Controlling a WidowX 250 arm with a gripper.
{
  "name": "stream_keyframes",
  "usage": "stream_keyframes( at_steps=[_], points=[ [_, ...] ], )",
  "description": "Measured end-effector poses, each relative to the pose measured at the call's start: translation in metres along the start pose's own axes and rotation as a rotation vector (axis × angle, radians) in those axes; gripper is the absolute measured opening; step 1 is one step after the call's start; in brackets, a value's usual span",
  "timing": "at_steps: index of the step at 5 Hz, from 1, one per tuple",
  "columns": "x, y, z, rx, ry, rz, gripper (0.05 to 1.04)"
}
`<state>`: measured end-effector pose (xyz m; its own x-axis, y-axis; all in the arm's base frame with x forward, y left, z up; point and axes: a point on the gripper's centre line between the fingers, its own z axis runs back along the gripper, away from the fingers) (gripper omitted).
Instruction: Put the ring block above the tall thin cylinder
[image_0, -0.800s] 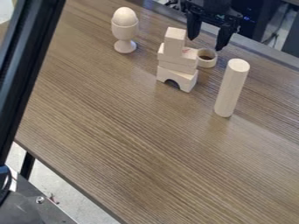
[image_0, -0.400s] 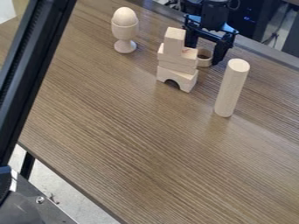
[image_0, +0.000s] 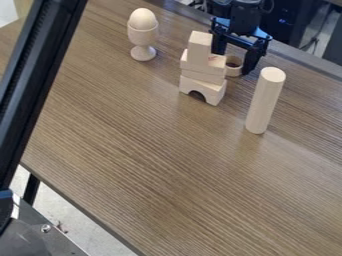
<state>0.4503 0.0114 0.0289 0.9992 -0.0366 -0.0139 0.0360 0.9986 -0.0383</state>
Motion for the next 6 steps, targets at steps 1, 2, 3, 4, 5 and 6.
stream_keyframes(
  at_steps=[1, 2, 3, 4, 5, 6],
  points=[
    [0.002, 0.000, -0.002, -0.003, -0.013, 0.001, 0.770],
    [0.002, 0.001, -0.002, -0.005, -0.014, 0.002, 0.769],
    [0.001, -0.001, -0.002, -0.016, -0.016, 0.004, 0.769],
    [0.002, -0.007, 0.005, -0.034, -0.031, -0.022, 0.769],
    [0.007, -0.017, 0.044, -0.058, -0.124, -0.034, 0.769],
    [0.006, -0.024, 0.060, -0.051, -0.163, -0.045, 0.769]
  ],
)
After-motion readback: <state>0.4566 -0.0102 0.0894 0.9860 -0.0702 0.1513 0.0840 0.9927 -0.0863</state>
